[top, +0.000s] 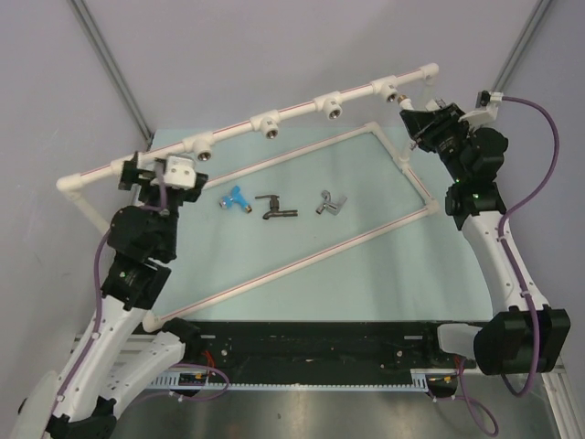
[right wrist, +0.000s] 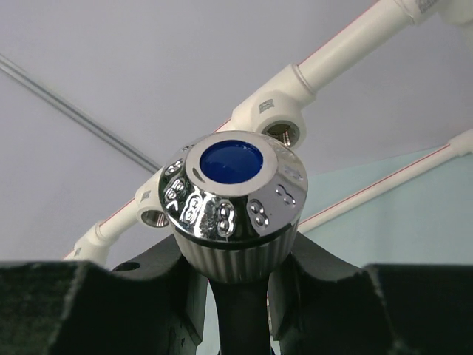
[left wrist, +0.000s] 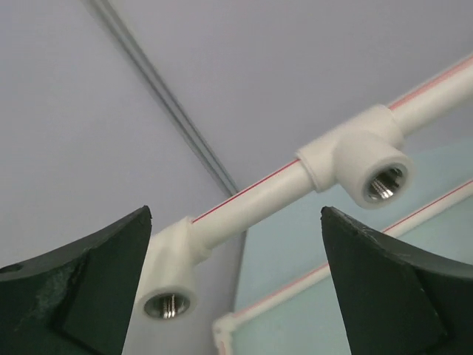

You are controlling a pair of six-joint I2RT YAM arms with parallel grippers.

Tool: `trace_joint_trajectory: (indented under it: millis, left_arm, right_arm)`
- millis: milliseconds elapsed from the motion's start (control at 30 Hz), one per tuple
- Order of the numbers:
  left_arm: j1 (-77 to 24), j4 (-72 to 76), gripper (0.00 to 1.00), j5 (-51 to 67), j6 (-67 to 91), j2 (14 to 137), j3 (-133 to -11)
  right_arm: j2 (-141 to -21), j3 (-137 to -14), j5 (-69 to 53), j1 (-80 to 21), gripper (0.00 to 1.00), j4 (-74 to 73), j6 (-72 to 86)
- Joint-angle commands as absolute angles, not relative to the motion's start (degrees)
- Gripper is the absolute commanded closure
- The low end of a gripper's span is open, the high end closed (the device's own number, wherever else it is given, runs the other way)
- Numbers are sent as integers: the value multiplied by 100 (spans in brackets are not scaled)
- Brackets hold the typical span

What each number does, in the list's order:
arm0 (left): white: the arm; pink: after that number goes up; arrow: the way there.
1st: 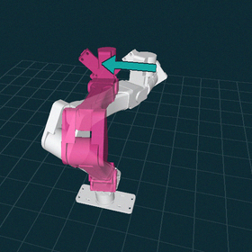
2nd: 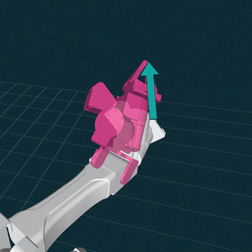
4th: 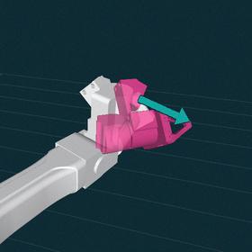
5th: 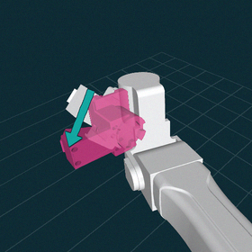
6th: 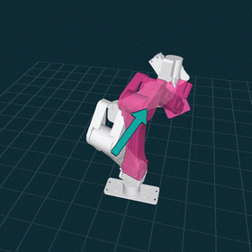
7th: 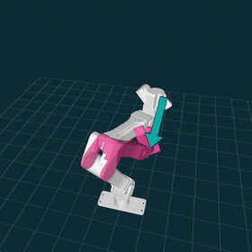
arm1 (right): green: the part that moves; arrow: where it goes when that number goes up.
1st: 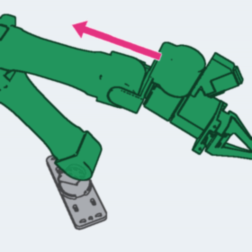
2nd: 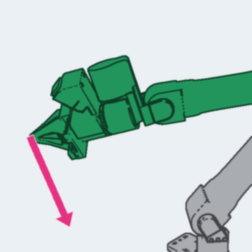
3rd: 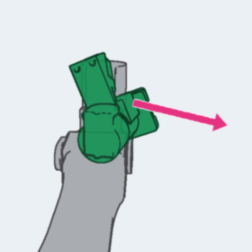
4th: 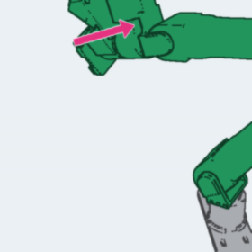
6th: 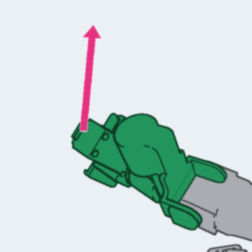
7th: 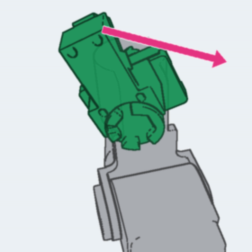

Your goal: Install the water faucets

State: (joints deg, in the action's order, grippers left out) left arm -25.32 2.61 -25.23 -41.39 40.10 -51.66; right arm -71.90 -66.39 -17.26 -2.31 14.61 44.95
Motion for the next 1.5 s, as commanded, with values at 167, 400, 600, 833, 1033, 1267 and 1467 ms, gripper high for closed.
trace_joint_trajectory:
  millis: [167,400,600,833,1033,1267,1467]
  left_arm:
    - [-2496,-1591,0,-3465,2094,3393,-5907]
    - [-1935,-1258,0,-2480,4068,3199,-5353]
    - [-1014,-1178,0,-1989,4912,3234,-5335]
    - [-132,-616,0,-1975,5651,3068,-4861]
    - [413,-317,1,-2434,6231,3014,-4588]
    - [597,552,2,-2382,6398,3541,-4535]
    - [589,860,5,-2294,6425,4051,-4702]
  right_arm:
    - [-6785,-6697,-1424,-439,100,1248,3270]
    - [-6847,-6689,-1758,-466,100,1371,3234]
    - [-6785,-6688,-1854,-457,100,1362,3155]
    - [-6838,-6688,-2118,-387,100,1450,3173]
    - [-6882,-6688,-2337,-308,100,1529,3225]
    - [-6838,-6688,-2478,-185,100,1564,3252]
    - [-6812,-6688,-2558,-132,100,1600,3182]
